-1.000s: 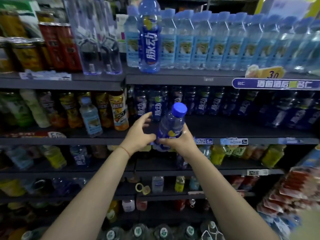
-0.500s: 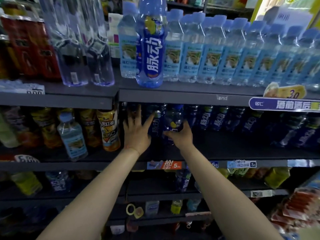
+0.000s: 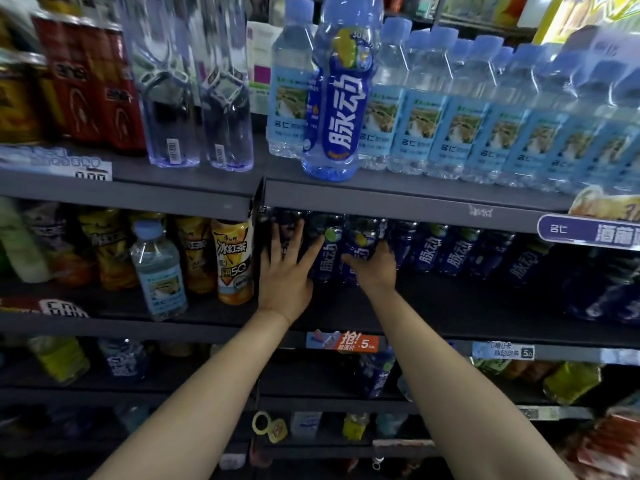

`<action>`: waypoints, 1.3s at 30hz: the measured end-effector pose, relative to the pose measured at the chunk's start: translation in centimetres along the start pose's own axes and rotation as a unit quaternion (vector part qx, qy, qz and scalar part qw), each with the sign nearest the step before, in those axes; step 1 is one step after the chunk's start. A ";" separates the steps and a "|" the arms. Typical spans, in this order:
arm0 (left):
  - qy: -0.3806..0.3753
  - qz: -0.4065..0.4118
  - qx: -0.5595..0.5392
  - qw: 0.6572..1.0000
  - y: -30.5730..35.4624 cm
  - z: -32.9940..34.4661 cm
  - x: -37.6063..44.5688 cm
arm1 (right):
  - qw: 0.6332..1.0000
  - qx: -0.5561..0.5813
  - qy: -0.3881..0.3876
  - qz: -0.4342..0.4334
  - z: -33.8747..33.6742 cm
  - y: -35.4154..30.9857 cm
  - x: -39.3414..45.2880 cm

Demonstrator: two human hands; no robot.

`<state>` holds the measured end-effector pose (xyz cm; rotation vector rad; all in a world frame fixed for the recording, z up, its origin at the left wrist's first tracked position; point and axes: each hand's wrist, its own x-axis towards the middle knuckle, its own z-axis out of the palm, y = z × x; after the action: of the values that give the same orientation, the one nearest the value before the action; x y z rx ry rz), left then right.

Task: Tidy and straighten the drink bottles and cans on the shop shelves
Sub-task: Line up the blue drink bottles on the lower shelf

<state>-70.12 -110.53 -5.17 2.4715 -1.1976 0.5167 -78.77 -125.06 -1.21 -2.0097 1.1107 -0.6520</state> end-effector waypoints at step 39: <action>0.046 -0.101 -0.574 0.812 4.7 -23.6 5.2 | 0.964 0.141 -0.023 -0.227 -9.6 -18.4 -6.3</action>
<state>-74.97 -106.04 18.57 1.4433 -0.7892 -0.1614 -79.80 -116.52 18.71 -2.0228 0.4900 -0.9308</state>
